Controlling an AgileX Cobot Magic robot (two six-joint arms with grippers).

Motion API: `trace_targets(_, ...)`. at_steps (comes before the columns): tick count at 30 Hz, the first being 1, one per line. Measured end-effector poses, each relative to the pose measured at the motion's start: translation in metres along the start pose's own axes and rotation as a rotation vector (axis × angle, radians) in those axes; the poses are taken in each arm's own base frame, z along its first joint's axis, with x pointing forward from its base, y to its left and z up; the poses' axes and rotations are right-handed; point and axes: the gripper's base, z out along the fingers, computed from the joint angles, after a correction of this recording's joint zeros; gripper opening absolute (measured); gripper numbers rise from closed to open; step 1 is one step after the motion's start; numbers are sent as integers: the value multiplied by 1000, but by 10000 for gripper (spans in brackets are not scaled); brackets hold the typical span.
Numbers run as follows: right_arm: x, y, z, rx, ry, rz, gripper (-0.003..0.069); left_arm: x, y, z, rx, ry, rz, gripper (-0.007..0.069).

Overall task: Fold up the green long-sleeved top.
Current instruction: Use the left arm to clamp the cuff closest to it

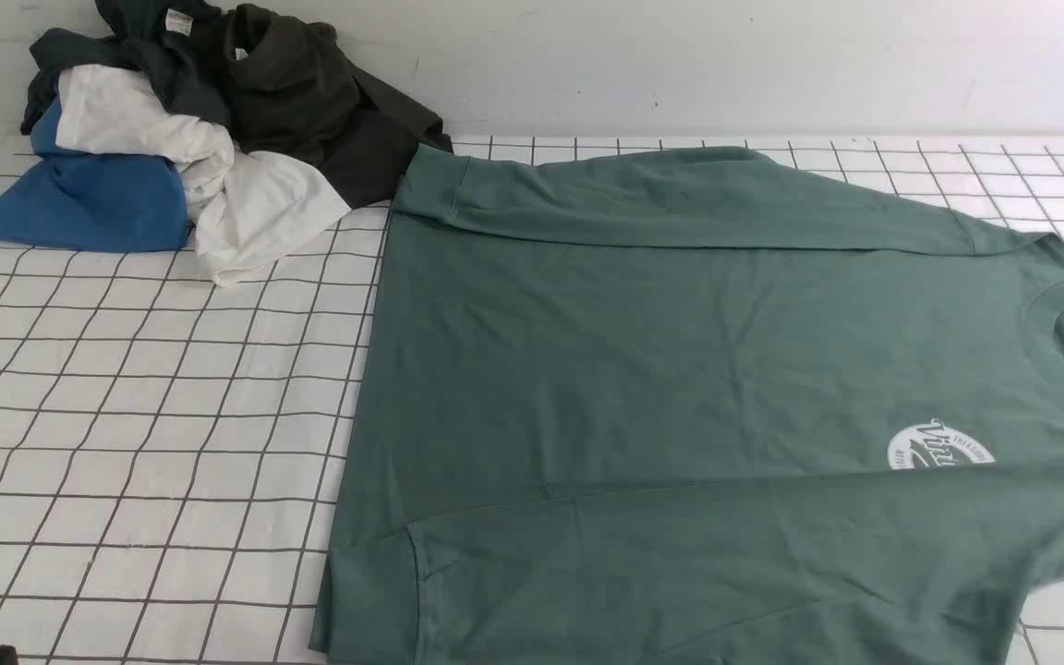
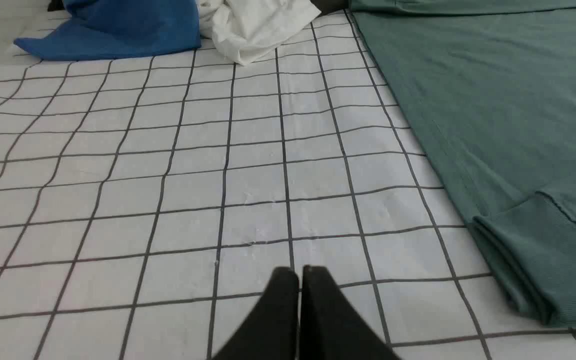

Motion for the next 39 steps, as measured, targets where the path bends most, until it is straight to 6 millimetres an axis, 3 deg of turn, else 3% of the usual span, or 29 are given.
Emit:
trace_targets(28,0,0,0,0,0,0,-13,-2,1,0,-7,-21,19,-7)
trace_targets(30,0,0,0,0,0,0,-13,-4,1,0,-10,-53,19,-7)
trace_targets(35,-1,-1,0,6,-15,-31,-13,-31,3,-5,-33,-355,23,-7)
trace_targets(39,-17,1,-1,-8,-192,-54,-13,-49,4,-15,-50,-579,22,-7)
